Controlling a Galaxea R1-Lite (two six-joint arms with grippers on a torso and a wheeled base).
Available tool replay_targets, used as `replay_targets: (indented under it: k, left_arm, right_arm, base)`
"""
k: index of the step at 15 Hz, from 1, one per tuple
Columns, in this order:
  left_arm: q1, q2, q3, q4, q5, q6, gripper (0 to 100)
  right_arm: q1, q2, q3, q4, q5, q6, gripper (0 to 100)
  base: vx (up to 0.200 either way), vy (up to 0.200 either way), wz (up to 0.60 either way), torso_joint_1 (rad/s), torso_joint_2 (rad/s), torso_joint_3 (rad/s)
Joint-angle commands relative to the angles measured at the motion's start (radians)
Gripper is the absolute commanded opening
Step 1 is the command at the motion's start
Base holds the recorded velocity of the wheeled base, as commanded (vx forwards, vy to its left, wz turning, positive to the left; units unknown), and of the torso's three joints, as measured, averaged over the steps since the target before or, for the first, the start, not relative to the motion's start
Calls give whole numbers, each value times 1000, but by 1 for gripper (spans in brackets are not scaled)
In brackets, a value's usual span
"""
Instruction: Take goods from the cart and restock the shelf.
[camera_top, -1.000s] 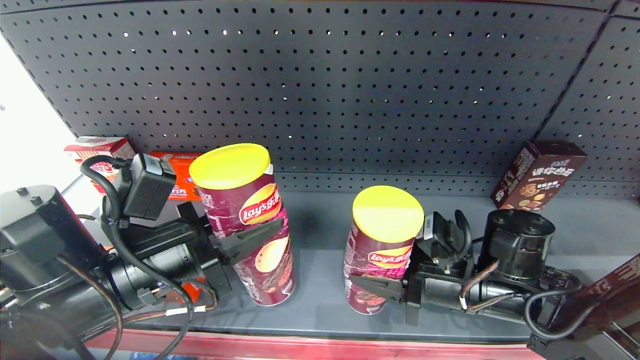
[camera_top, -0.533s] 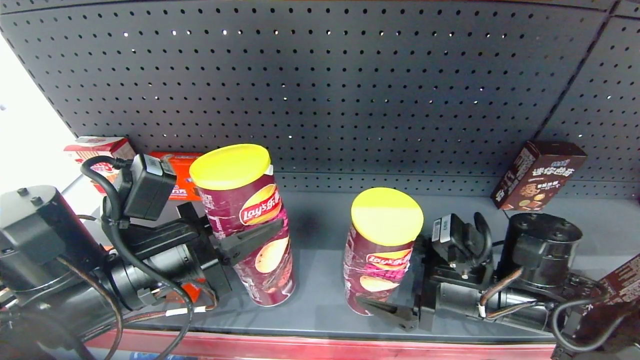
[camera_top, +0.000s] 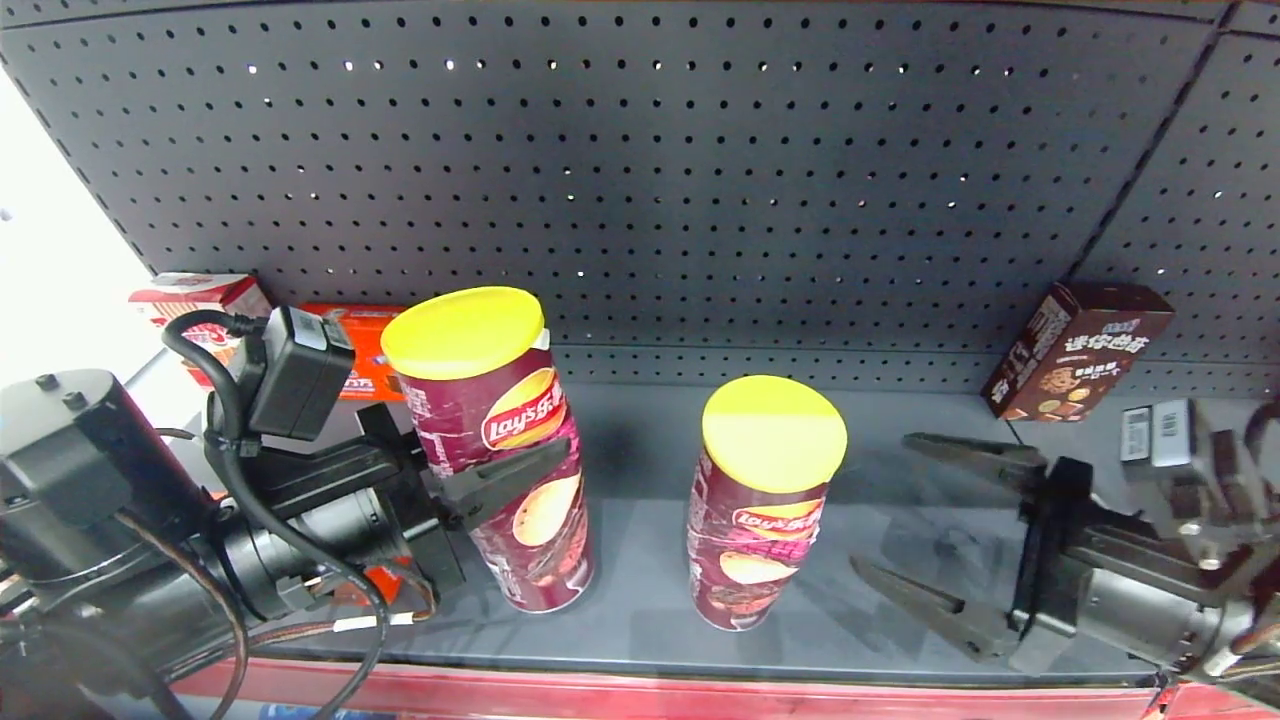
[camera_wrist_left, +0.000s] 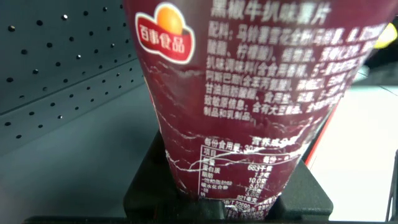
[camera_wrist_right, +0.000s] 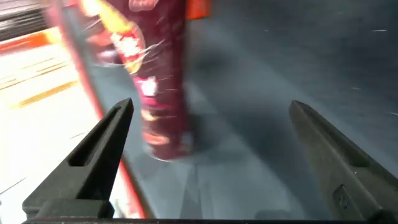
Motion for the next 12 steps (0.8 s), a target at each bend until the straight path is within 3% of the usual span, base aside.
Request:
replay_targets:
  k: [1,3,4,7,9,12]
  left_arm:
    - [-2,3,2,-1,0,0,0]
    - [-1,3,-4,1,0,0,0]
    - [-1,3,-6,-1,0,0,0]
    - [-7,1,-2,2,0,0,0]
    - [-7,1,-6,4,0,2,0]
    - [-5,0,-1,1,1,2,0]
  right_arm:
    - [-43,-204,-2,79,-75,-1,100]
    - [-108,-417,1,260,-256,2,100]
    - [-124,-462,6,304,-293,15,100]
    - [-161,-733,18,625,-439,81,100]
    - [-170,-907,83,771,-466,96,100]
    - [-247,-1055,152,877,-529,165,100]
  base:
    - [0,0,0,0,0,0]
    - [0,0,0,0,0,0]
    - [0,0,0,0,0,0]
    - [0,0,0,0,0,0]
    - [0,0,0,0,0,0]
    - [0,0,0,0,0,0]
